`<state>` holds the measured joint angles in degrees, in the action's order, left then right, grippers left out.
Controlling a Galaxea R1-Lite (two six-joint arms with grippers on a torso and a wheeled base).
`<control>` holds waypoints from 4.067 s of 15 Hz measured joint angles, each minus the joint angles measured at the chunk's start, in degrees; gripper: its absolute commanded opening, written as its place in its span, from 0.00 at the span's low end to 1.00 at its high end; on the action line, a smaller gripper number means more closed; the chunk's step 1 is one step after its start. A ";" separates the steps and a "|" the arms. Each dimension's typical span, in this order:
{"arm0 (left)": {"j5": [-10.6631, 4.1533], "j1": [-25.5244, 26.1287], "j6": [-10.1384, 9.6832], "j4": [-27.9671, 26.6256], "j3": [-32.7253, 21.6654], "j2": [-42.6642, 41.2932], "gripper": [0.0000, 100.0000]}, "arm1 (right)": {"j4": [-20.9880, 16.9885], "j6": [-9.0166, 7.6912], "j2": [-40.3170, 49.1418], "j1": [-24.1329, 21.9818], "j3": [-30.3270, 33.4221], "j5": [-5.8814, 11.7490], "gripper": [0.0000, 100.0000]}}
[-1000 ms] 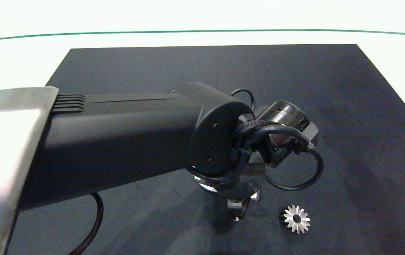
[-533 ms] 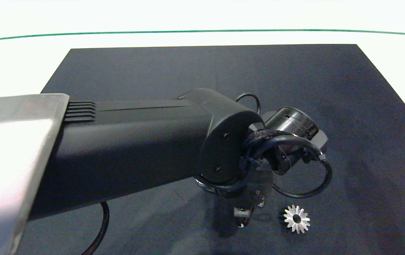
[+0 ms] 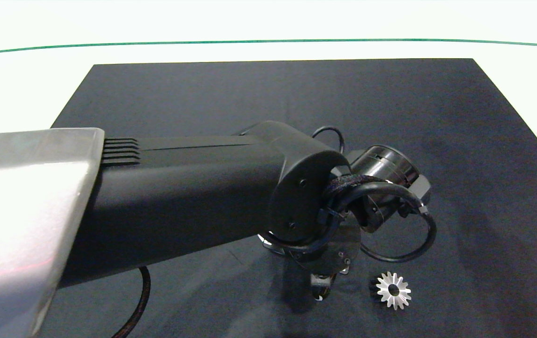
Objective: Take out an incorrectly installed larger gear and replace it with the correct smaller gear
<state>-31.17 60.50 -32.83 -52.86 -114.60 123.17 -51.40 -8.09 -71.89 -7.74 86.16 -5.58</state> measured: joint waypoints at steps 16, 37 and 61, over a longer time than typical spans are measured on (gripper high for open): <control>0.02 -0.72 0.26 0.74 0.00 0.06 0.16 | -0.01 -0.17 0.06 0.00 -0.17 0.00 1.00; -0.20 0.52 -1.12 1.05 0.00 -2.01 0.16 | 0.02 -0.20 0.39 0.00 -0.35 -0.17 1.00; -0.20 -0.04 -1.23 3.66 1.84 -2.36 0.16 | 0.07 -0.20 0.50 0.00 -0.30 -0.26 1.00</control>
<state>-31.37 60.47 -34.06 -49.20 -112.76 120.81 -51.32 -8.29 -71.39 -7.74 85.86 -5.84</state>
